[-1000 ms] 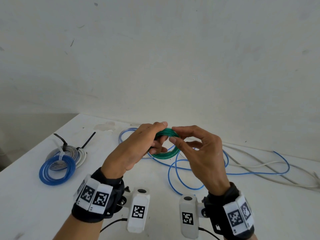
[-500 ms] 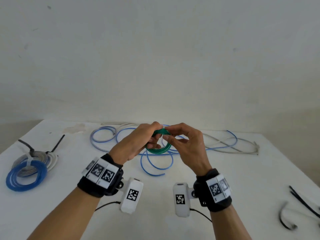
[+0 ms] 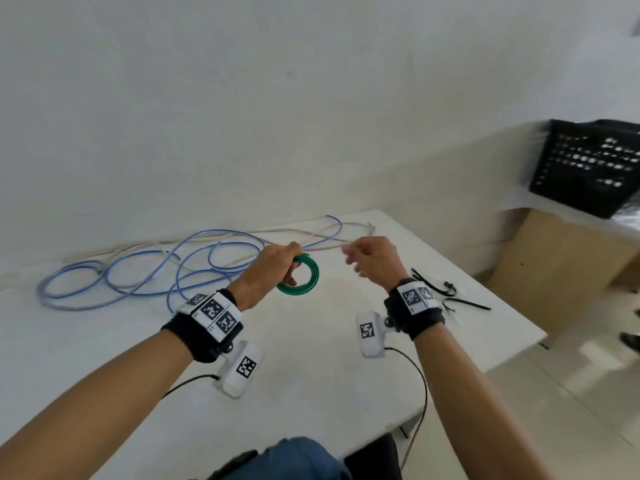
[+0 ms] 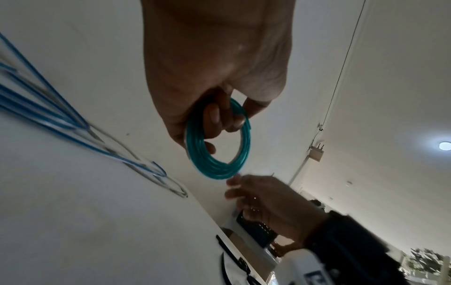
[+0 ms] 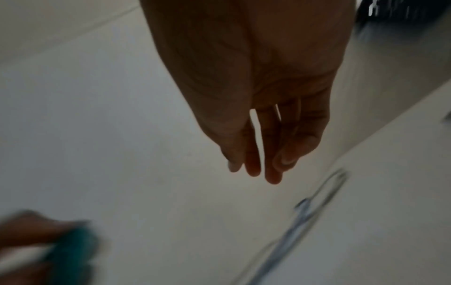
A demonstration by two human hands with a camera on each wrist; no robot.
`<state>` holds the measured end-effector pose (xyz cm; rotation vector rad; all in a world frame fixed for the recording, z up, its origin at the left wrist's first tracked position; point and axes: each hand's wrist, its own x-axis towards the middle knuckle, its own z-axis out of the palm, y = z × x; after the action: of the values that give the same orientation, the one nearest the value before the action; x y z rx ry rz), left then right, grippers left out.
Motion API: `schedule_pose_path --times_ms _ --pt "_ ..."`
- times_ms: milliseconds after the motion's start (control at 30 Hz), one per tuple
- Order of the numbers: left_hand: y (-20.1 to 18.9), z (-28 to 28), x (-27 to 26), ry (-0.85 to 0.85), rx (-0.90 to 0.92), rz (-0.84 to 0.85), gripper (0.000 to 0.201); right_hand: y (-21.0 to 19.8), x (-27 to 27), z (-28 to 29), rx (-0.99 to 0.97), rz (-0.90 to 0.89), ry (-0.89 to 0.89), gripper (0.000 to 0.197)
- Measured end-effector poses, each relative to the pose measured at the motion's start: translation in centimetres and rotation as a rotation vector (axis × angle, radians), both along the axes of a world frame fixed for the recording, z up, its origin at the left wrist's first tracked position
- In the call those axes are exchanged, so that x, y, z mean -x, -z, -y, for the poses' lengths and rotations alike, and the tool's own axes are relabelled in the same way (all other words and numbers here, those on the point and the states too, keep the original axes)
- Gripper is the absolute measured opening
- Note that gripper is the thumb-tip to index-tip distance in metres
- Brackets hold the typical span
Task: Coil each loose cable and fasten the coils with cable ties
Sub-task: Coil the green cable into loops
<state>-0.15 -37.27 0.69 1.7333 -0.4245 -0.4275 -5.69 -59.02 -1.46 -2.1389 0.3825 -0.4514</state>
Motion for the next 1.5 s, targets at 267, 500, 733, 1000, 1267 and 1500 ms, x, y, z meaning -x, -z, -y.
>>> schedule_pose_path --times_ms 267,500,733,1000,1267,1500 --pt "1.6 2.1 2.5 0.081 -0.011 0.023 0.034 4.5 4.4 8.8 0.519 -0.578 0.355 0.030" --pt "2.0 1.6 2.1 0.073 0.001 0.024 0.035 4.5 4.0 8.4 0.575 -0.637 0.355 0.028" --pt "1.7 -0.6 -0.2 -0.014 0.100 -0.025 0.029 1.2 0.8 6.2 0.537 -0.462 0.360 0.016" --pt "1.2 -5.1 -4.8 -0.263 0.232 -0.100 0.042 -4.1 -4.2 -5.3 0.142 -0.004 -0.316 0.021" --pt "1.1 -15.4 -8.5 -0.565 0.369 0.040 0.032 -2.5 -9.0 -20.1 -0.242 0.204 -0.689 0.026" --pt "1.6 -20.8 -9.9 -0.751 0.451 0.097 0.031 -0.8 -11.8 -26.5 -0.417 0.129 -0.882 0.008"
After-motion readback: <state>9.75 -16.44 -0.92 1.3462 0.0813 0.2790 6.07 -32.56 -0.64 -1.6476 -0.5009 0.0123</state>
